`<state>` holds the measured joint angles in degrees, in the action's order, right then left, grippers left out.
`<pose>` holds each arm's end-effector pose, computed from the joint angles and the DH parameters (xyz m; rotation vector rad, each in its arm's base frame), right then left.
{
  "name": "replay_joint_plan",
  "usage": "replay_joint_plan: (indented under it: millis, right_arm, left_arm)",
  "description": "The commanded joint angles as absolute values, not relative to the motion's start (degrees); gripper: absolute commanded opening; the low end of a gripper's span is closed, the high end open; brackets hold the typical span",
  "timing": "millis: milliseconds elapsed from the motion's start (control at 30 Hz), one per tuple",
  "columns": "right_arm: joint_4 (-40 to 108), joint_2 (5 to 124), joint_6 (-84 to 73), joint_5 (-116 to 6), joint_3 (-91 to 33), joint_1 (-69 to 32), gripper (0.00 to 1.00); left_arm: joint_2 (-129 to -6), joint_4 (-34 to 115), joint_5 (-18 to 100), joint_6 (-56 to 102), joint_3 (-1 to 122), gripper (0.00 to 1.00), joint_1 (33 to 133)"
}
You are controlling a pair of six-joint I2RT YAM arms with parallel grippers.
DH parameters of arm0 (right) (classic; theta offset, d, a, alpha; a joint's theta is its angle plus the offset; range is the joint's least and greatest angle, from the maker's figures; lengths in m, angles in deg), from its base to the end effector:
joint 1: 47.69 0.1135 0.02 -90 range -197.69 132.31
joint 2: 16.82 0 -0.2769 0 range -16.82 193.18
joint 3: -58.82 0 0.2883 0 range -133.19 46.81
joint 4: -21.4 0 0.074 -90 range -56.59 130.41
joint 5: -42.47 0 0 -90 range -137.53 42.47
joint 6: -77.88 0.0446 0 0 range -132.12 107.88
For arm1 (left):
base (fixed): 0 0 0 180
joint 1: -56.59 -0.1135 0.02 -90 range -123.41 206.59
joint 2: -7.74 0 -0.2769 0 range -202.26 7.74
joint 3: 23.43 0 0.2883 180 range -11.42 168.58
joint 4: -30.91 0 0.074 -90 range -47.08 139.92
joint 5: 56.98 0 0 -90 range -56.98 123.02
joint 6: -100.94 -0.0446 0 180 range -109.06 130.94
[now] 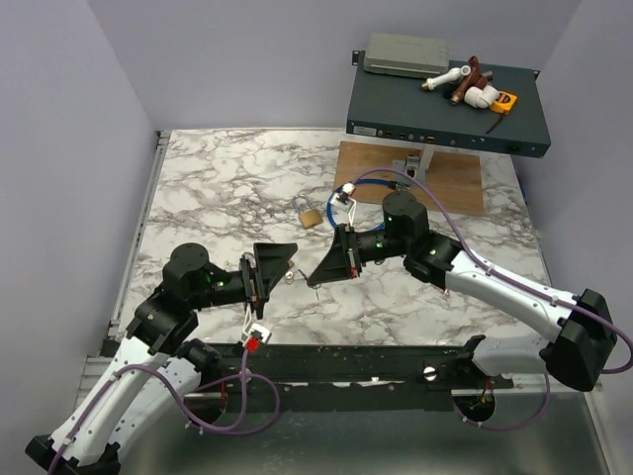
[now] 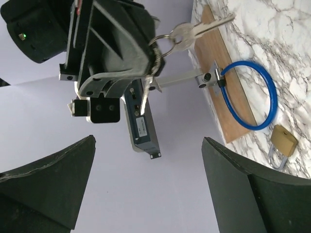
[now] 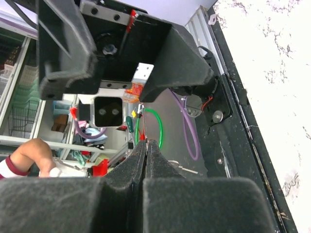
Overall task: Unlock with the key
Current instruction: Pick up the key from the center of the board, then move the lock to the center of the board.
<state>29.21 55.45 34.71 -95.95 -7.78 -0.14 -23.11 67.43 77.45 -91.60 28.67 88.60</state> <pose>0.1936 0.2611 0.3246 -0.7435 2.0556 1.8215 0.1133 -0.1076 0.3321 1.7556 0.1661 0.1808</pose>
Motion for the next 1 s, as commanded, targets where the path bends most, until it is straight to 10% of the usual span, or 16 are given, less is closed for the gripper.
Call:
replay_joint_plan:
  millis: [0,267,500,833,967]
  right_arm:
    - [28.5,56.3,35.1,-96.5,-10.5,-0.2,0.01]
    - [41.6,49.6,25.4,-82.3,-7.5,-1.5,0.01]
    - [46.8,38.3,22.3,-70.7,-2.2,-1.7,0.01]
    - [50.0,21.7,23.3,-57.0,3.3,-1.7,0.01]
    - [51.7,19.5,23.6,-53.8,3.5,-1.7,0.01]
  left_arm:
    - [-21.8,61.0,77.5,-91.8,25.2,0.92,89.0]
    - [-47.1,75.2,59.3,-41.3,46.0,0.98,85.8]
    - [-67.2,81.6,62.5,-43.9,55.0,0.93,80.1]
    - [-94.8,74.6,53.8,-58.7,72.1,0.53,79.6]
    - [-103.4,73.0,49.6,-59.1,79.3,0.18,80.3]
